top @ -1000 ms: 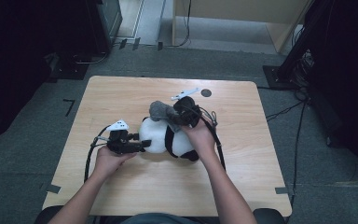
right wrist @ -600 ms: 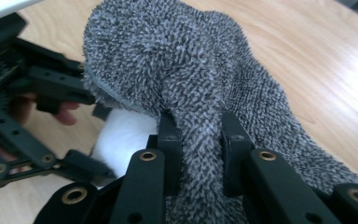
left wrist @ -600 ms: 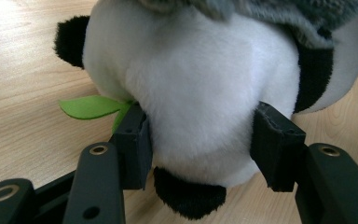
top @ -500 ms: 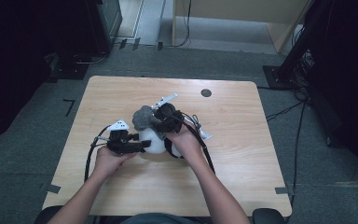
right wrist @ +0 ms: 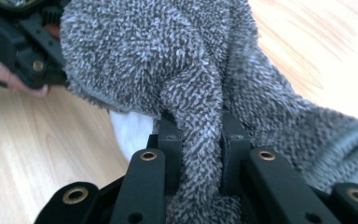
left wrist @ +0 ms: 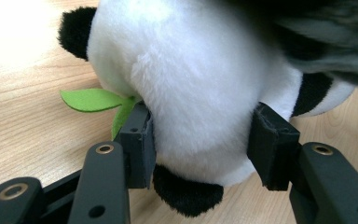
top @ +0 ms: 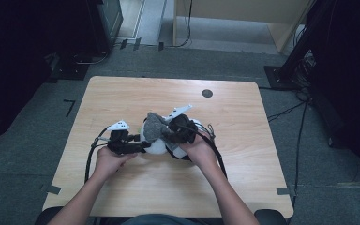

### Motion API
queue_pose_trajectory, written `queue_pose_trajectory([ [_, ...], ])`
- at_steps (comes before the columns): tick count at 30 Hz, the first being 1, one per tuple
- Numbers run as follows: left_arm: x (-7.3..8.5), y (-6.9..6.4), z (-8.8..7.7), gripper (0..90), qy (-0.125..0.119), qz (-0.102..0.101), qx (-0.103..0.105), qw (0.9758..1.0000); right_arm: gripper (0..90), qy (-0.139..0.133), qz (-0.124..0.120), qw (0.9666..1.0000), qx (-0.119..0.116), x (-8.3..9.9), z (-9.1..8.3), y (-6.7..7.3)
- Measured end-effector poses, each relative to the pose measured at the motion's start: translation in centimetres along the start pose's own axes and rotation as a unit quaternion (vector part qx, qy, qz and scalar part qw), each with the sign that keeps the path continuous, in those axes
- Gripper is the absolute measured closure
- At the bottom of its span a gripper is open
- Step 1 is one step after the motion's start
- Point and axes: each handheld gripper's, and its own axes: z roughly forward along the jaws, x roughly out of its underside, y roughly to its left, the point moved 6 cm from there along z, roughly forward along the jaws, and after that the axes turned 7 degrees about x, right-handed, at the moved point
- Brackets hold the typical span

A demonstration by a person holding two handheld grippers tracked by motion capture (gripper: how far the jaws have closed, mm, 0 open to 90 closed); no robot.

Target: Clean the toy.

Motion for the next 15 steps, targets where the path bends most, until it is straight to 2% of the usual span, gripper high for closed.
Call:
queue_pose_trajectory([
  [6, 0.0, 0.0, -0.1, 49.5, 0.001, 0.002, -0.001, 1.0000, 76.8, -0.004, 0.004, 0.9999, 0.014, 1.4, -2.3, -1.1],
  [11, -0.1, 0.0, -0.1, 49.9, 0.000, 0.003, -0.001, 1.0000, 76.7, -0.013, 0.031, 0.9992, 0.023, 2.9, -4.1, -2.9],
  [15, -0.1, 0.0, -0.1, 49.8, 0.000, 0.009, -0.005, 0.9999, 76.4, -0.018, 0.054, 0.9972, 0.050, 4.8, -5.3, -4.9],
])
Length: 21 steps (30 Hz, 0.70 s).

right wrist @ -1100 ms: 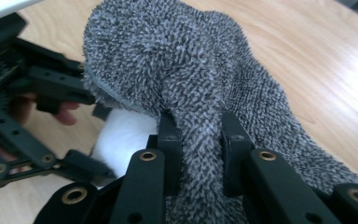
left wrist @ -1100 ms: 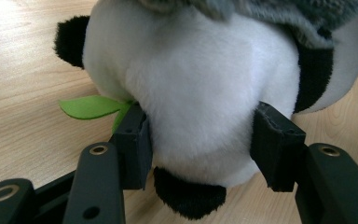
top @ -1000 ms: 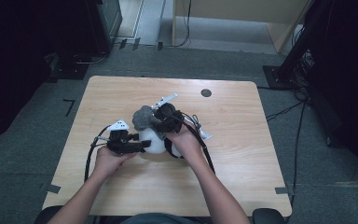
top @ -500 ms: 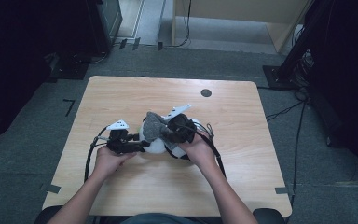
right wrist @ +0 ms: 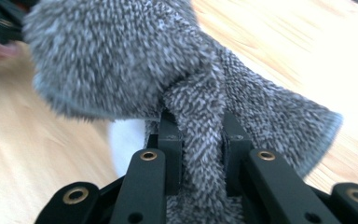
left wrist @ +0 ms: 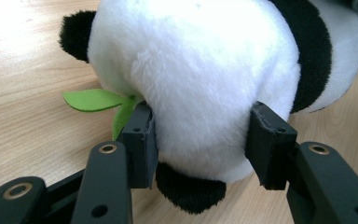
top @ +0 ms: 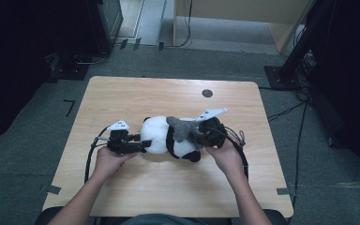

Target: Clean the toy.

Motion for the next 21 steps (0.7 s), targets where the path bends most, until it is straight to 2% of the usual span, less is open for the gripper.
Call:
queue_pose_trajectory([
  [2, 0.0, 0.0, 0.0, 49.8, -0.001, 0.000, 0.001, 1.0000, 76.4, -0.001, 0.028, 0.9996, 0.006, 1.3, -0.3, -1.2],
  [7, 0.0, 0.1, 0.0, 49.8, -0.003, -0.004, 0.001, 1.0000, 76.4, -0.002, 0.053, 0.9980, 0.034, 3.6, -0.2, -3.4],
  [9, 0.1, 0.1, 0.0, 49.7, -0.002, -0.004, 0.000, 1.0000, 76.4, -0.013, 0.050, 0.9974, 0.049, 4.0, -0.3, -4.0],
  [14, 0.1, 0.1, 0.0, 49.7, 0.000, -0.001, -0.001, 1.0000, 76.5, -0.043, 0.086, 0.9929, 0.070, 3.5, -1.5, -5.4],
  [15, 0.1, 0.1, 0.0, 49.6, 0.000, -0.001, -0.001, 1.0000, 76.5, -0.047, 0.094, 0.9921, 0.069, 3.4, -1.7, -5.7],
  [17, 0.1, 0.0, 0.0, 49.5, -0.001, -0.003, 0.000, 1.0000, 76.5, -0.057, 0.109, 0.9911, 0.052, 3.2, -1.7, -5.7],
  [21, 0.0, -0.2, 0.0, 49.6, -0.002, -0.002, 0.002, 1.0000, 76.5, -0.065, 0.121, 0.9905, 0.011, 2.9, -1.0, -4.6],
])
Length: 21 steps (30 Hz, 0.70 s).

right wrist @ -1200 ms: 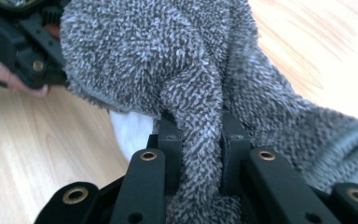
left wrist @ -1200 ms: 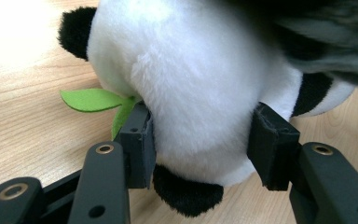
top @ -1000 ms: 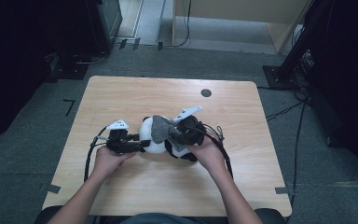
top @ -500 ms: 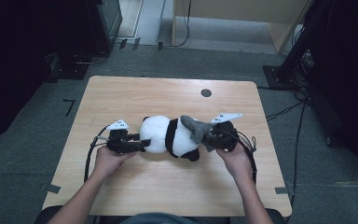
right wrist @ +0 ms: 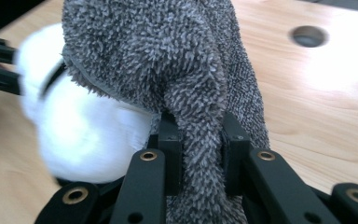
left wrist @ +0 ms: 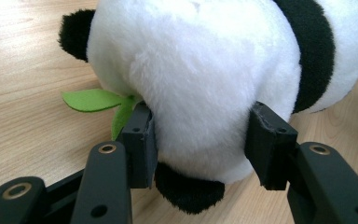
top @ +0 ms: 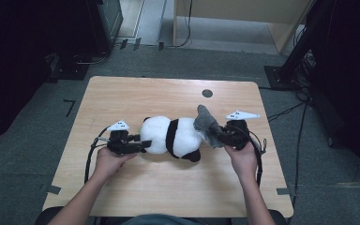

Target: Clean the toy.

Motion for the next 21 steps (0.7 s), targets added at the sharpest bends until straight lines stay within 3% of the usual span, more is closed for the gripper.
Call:
queue_pose_trajectory([
  [2, 0.0, -0.2, 0.0, 49.6, 0.001, 0.000, 0.001, 1.0000, 76.5, 0.006, 0.004, 0.9998, -0.021, 0.1, 0.8, 0.8],
  [3, 0.0, -0.2, 0.1, 49.7, 0.000, -0.003, 0.004, 1.0000, 76.9, 0.012, -0.003, 0.9997, -0.019, 0.2, 1.3, 1.2],
  [5, 0.0, -0.1, 0.1, 49.7, -0.001, -0.012, 0.008, 0.9999, 77.8, 0.018, -0.025, 0.9995, 0.003, 0.6, 2.5, 1.7],
  [7, 0.0, 0.0, 0.1, 49.8, -0.003, -0.014, 0.007, 0.9999, 78.1, 0.003, -0.037, 0.9992, 0.012, 0.9, 3.3, 1.9],
  [10, -0.1, -0.3, 0.2, 50.1, -0.006, -0.011, -0.002, 0.9999, 78.1, -0.013, -0.006, 0.9999, -0.009, 1.2, 3.8, 1.1],
  [13, -0.1, -0.5, 0.3, 50.2, -0.007, -0.004, -0.011, 0.9999, 78.3, -0.015, 0.006, 0.9998, -0.015, 1.4, 4.2, 0.5],
  [17, -0.1, -0.5, 0.4, 50.5, -0.013, -0.003, -0.023, 0.9996, 78.6, -0.022, -0.011, 0.9997, 0.003, 1.3, 5.0, 0.3],
  [21, 0.0, -0.5, 0.3, 50.4, -0.013, -0.001, -0.026, 0.9996, 78.9, 0.011, -0.005, 0.9999, 0.008, 2.0, 5.9, -0.5],
])
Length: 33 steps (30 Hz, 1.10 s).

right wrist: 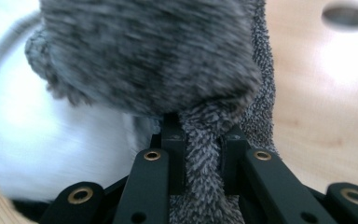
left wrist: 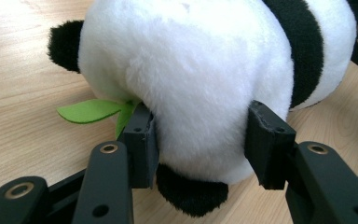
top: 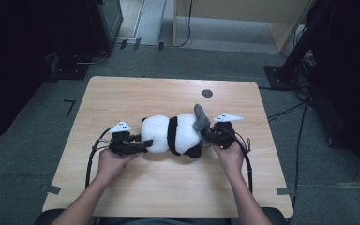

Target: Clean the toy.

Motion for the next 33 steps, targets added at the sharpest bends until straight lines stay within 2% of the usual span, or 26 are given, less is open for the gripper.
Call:
queue_pose_trajectory([
  [3, 0.1, 0.0, 0.0, 50.4, -0.003, -0.002, 0.000, 1.0000, 79.2, 0.027, 0.023, 0.9992, -0.016, 0.7, 0.9, -0.3],
  [8, 0.2, 0.1, -0.1, 49.9, -0.007, -0.009, 0.004, 0.9999, 79.2, 0.069, 0.034, 0.9966, -0.030, 2.0, 2.7, -0.4],
  [11, 0.2, 0.1, -0.1, 49.9, -0.008, -0.012, 0.007, 0.9999, 79.0, 0.072, 0.024, 0.9967, -0.028, 2.3, 3.5, -0.6],
  [13, 0.2, 0.1, -0.1, 49.8, -0.008, -0.012, 0.006, 0.9999, 78.8, 0.074, 0.036, 0.9961, -0.033, 2.2, 3.8, -1.0],
  [16, 0.2, 0.1, -0.1, 49.7, -0.009, -0.013, 0.007, 0.9998, 78.5, 0.078, 0.046, 0.9956, -0.023, 2.0, 3.6, -1.8],
  [17, 0.2, 0.1, -0.1, 49.5, -0.010, -0.015, 0.009, 0.9998, 78.4, 0.077, 0.054, 0.9954, -0.017, 1.9, 3.2, -2.2],
  [20, 0.1, 0.1, -0.2, 49.5, -0.013, -0.017, 0.009, 0.9997, 78.4, 0.058, 0.086, 0.9944, -0.021, 1.3, 1.9, -3.0],
  [24, 0.1, 0.1, -0.1, 49.6, -0.013, -0.012, 0.005, 0.9998, 78.4, 0.024, 0.086, 0.9960, -0.009, -0.1, 0.0, -3.4],
  [26, 0.1, 0.1, -0.1, 49.6, -0.012, -0.011, 0.005, 0.9998, 78.3, 0.005, 0.090, 0.9959, -0.015, -0.7, -1.0, -3.3],
  [29, 0.0, 0.1, -0.1, 49.7, -0.011, -0.010, 0.002, 0.9999, 78.3, -0.013, 0.074, 0.9971, -0.011, -1.6, -2.9, -3.0],
  [31, 0.0, 0.0, -0.1, 49.7, -0.007, -0.005, 0.000, 1.0000, 78.3, -0.030, 0.065, 0.9972, -0.020, -2.4, -4.1, -2.5],
  [33, -0.1, 0.0, -0.1, 49.8, -0.005, -0.005, -0.001, 1.0000, 78.3, -0.039, 0.045, 0.9979, -0.026, -3.2, -5.1, -1.6],
])
